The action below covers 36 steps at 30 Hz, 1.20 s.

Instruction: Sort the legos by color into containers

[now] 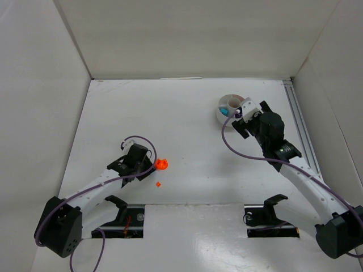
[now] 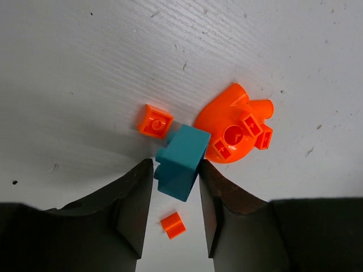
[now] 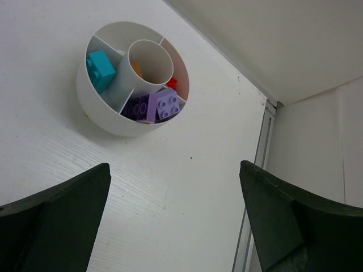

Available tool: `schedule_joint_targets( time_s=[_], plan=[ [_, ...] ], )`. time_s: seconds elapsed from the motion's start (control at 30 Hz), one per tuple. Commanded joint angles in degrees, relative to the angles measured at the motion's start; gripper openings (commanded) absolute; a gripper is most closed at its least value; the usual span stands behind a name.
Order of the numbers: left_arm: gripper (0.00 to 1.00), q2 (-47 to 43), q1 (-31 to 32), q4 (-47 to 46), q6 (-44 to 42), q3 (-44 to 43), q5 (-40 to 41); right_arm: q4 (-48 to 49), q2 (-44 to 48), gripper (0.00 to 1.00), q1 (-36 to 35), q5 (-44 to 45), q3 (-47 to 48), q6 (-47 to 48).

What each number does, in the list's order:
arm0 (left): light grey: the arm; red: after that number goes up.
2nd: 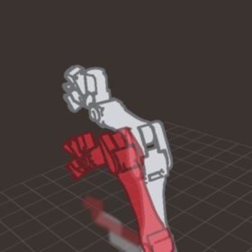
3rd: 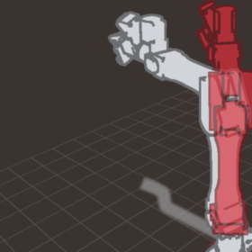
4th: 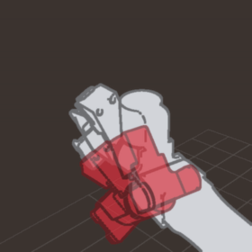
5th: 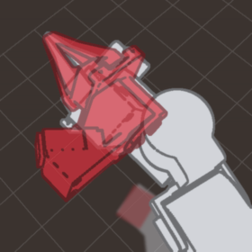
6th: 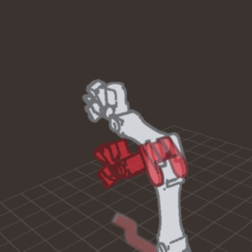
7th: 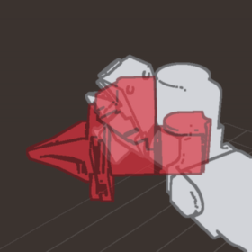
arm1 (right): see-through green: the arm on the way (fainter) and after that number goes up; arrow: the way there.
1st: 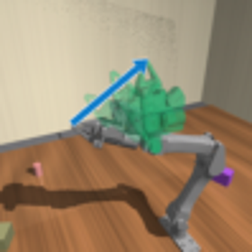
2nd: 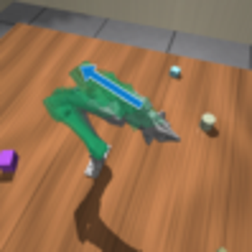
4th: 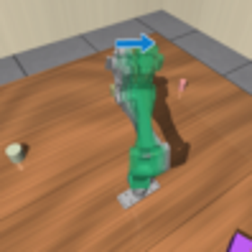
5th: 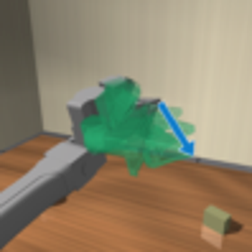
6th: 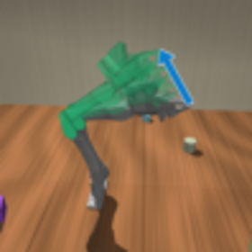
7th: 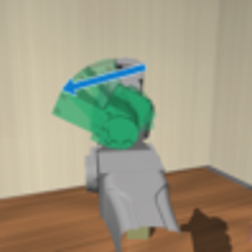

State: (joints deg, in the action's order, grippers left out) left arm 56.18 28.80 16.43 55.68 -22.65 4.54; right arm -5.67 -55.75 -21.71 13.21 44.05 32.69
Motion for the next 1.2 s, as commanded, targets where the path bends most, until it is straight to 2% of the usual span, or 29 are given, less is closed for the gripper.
schedule_joint_targets(
  time_s=[0.0,0.2,0.4,0.53,0.63,0.67,0.8,0.87,0.9,0.93,0.97,1.0,1.03,1.1,1.13,1.17],
  plan=[
    [0.34,0.7,0.2,-1.0,-1.5,-0.8,0.5,1.5,0.9,1.0,0.3,1.0,0.1,-1.0],
    [0.25,-0.2,0.2,-0.3,-2.1,-1.4,-0.1,1.5,1.4,0.98,0.3,0.4,0.1,-1.0],
    [0.09,-6.2,0.2,1.7,-4.1,-2.5,-0.1,0.1,2.5,0.97,0.3,-2.1,0.1,-1.0],
    [0.02,-9.0,0.7,1.3,-6.6,-4.0,-3.9,-2.3,2.5,0.97,0.3,-9.8,1.8,1.4],
    [0.0,-10.6,0.7,-0.9,-10.5,-4.5,-7.8,-7.5,2.5,0.97,0.3,-20.3,5.2,3.8],
    [0.0,-10.7,0.7,-3.6,-11.5,-4.5,-10.1,-8.9,2.5,0.97,0.3,-25.5,6.2,3.8],
    [0.0,-10.0,1.3,-11.2,-16.9,-5.2,-17.3,-16.5,1.0,0.97,0.3,-33.6,11.0,1.3],
    [0.0,-7.2,1.8,-16.6,-20.4,-5.2,-22.8,-17.1,-0.8,0.97,0.8,-38.5,12.4,1.3],
    [0.0,-5.8,2.3,-21.8,-21.9,-5.2,-26.6,-16.0,-1.5,0.97,0.8,-44.5,12.4,0.8],
    [0.0,-4.4,4.7,-23.3,-23.1,-6.9,-26.7,-14.1,-2.4,0.97,0.8,-47.3,12.4,0.2],
    [0.0,-2.9,6.6,-23.3,-24.8,-8.3,-25.5,-14.1,-5.4,0.97,0.8,-49.2,12.9,-3.1],
    [0.0,0.1,9.0,-22.5,-28.7,-9.9,-18.9,-15.1,-7.4,0.96,1.5,-50.9,13.8,-4.8],
    [0.0,1.6,14.0,-21.4,-30.3,-13.5,-14.5,-16.1,-9.5,0.94,1.5,-54.9,14.7,-6.0],
    [0.0,6.5,18.3,-19.9,-33.7,-16.6,-7.2,-17.2,-15.5,0.91,2.2,-59.4,16.1,-9.7],
    [0.0,8.1,19.8,-19.9,-35.3,-17.9,-0.9,-16.2,-17.1,0.91,2.2,-63.6,16.2,-11.2],
    [0.0,9.6,21.5,-19.9,-36.1,-20.3,1.0,-13.3,-18.5,0.89,2.2,-65.1,15.6,-13.2]
  ],
)
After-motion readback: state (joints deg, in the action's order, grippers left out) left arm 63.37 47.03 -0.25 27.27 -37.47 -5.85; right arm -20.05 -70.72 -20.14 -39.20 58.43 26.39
